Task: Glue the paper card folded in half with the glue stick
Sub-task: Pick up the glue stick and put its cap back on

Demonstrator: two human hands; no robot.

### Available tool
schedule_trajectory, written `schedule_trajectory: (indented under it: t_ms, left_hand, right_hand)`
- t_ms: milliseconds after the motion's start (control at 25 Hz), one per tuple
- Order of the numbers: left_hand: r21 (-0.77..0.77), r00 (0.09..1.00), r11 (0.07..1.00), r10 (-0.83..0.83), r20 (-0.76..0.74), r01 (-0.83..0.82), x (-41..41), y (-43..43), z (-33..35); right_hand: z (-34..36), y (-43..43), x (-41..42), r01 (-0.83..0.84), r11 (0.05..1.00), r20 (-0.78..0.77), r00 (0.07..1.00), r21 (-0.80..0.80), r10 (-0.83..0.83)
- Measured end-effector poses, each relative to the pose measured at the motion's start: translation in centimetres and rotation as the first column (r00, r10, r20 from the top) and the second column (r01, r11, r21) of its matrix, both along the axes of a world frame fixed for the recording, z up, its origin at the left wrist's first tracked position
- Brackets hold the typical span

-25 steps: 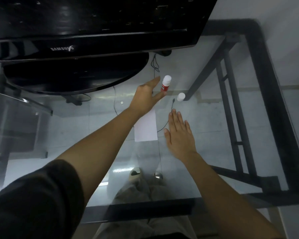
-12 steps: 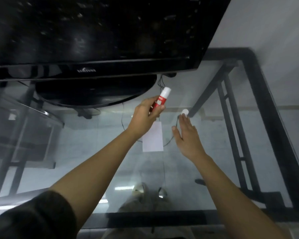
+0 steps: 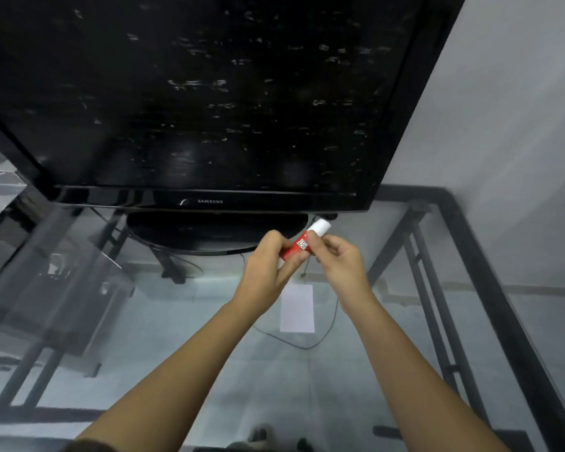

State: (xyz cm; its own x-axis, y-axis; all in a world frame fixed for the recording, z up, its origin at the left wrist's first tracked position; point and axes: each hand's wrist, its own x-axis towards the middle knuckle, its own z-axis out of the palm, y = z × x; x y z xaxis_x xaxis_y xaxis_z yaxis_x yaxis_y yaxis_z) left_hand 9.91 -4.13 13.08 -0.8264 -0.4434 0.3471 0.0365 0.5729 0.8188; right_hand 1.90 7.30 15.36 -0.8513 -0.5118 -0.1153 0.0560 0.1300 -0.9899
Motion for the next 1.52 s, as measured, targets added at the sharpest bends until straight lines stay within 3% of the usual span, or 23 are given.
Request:
schedule_trajectory:
  t_ms: [200,280,320,360,400,440,480,520,560,600,640,720,760,800,840,960,1000,1080,1160,1280,1360,1440,1520]
  left_hand:
    - [-0.072,0.980,0.996,0.045,-0.196,-0.060,0.9,0.9,0.7]
    - [0.056,0.981,0.997,0.068,-0.182,-0.059,0.7,1.0,1.9]
    - [0.238,0.988,0.971,0.057,-0.140,-0.022,0.5,1.1,2.5]
    - [0.482,0.995,0.875,0.010,-0.101,0.040,0.2,1.1,3.2]
    - [0.732,0.995,0.674,-0.058,-0.082,0.100,0.0,1.0,3.7]
    - [0.919,0.989,0.378,-0.134,-0.064,0.111,-0.2,0.8,4.2]
    - [0.995,0.977,0.074,-0.206,-0.054,0.071,-0.2,0.6,4.6]
    - [0.994,0.970,-0.108,-0.241,-0.038,0.012,-0.2,0.4,4.8]
    - [0.988,0.967,-0.154,-0.254,-0.023,-0.017,-0.3,0.2,4.7]
    - [0.996,0.968,-0.084,-0.249,-0.018,-0.003,-0.3,0.1,4.6]
    - [0.998,0.975,0.061,-0.221,-0.014,0.029,-0.4,0.2,4.3]
    - [0.870,0.988,0.487,-0.154,-0.006,0.082,-0.4,0.6,3.9]
    - [0.773,0.990,0.627,-0.138,-0.014,0.098,-0.3,0.8,3.7]
    - [0.726,0.991,0.679,-0.133,-0.026,0.110,-0.3,1.0,3.6]
    - [0.756,0.990,0.646,-0.141,-0.022,0.109,-0.4,0.9,3.7]
    - [0.907,0.966,0.421,-0.232,0.111,-0.003,-0.5,0.5,5.0]
    - [0.891,0.947,0.452,-0.267,0.181,-0.043,-0.5,0.4,5.1]
    - [0.792,0.932,0.608,-0.258,0.256,-0.049,-0.6,0.6,4.9]
    - [0.703,0.963,0.710,-0.165,0.211,-0.032,-0.4,0.9,4.6]
    - [0.620,0.992,0.784,-0.100,0.079,0.030,-0.1,1.2,4.0]
    - [0.595,0.988,0.803,-0.104,0.115,0.015,0.0,1.2,3.9]
    - [0.696,0.965,0.718,-0.186,0.186,0.004,-0.2,0.9,4.1]
    - [0.865,0.941,0.502,-0.285,0.180,-0.013,-0.3,0.8,4.7]
  right_hand:
    - [1.1,0.5,-0.2,0.064,0.993,0.089,0.994,-0.096,-0.055]
    - [1.5,0.6,-0.4,0.084,0.988,0.088,0.993,-0.127,-0.073]
    - [1.8,0.7,-0.6,0.091,0.984,0.090,0.993,-0.150,-0.078]
    - [2.0,0.8,-0.8,0.092,0.980,0.090,0.993,-0.174,-0.077]
    - [2.1,0.9,-1.1,0.086,0.977,0.084,0.994,-0.194,-0.071]
    - [2.2,1.0,-1.2,0.072,0.976,0.071,0.996,-0.205,-0.058]
    - [2.3,1.0,-1.4,0.054,0.978,0.055,0.998,-0.202,-0.044]
    - [2.2,1.0,-1.4,0.040,0.981,0.039,0.999,-0.190,-0.034]
    - [2.1,1.0,-1.5,0.035,0.983,0.023,0.999,-0.179,-0.031]
    - [2.0,1.0,-1.6,0.037,0.984,0.013,0.999,-0.175,-0.036]
    - [1.9,1.0,-1.7,0.046,0.983,0.012,0.999,-0.178,-0.045]
    - [1.9,1.0,-1.9,0.065,0.980,0.016,0.998,-0.189,-0.063]
    - [2.0,0.9,-2.0,0.070,0.978,0.016,0.998,-0.194,-0.068]
    - [2.0,0.9,-2.0,0.072,0.976,0.017,0.997,-0.204,-0.070]
    - [2.0,0.8,-2.0,0.072,0.974,0.018,0.997,-0.214,-0.070]
    - [2.0,0.6,-2.0,0.070,0.973,0.019,0.998,-0.220,-0.067]
    - [1.9,0.6,-1.9,0.069,0.974,0.021,0.998,-0.216,-0.066]
    - [1.7,0.6,-1.8,0.067,0.976,0.022,0.998,-0.208,-0.064]
    - [1.8,0.6,-1.7,0.069,0.976,0.024,0.998,-0.208,-0.065]
    - [1.9,0.6,-1.7,0.073,0.973,0.042,0.997,-0.217,-0.066]
    - [1.9,0.6,-1.7,0.062,0.974,0.041,0.998,-0.220,-0.054]
    - [1.9,0.5,-1.6,0.059,0.976,0.038,0.998,-0.210,-0.053]
    - [2.1,0.4,-1.6,0.060,0.975,0.038,0.998,-0.214,-0.054]
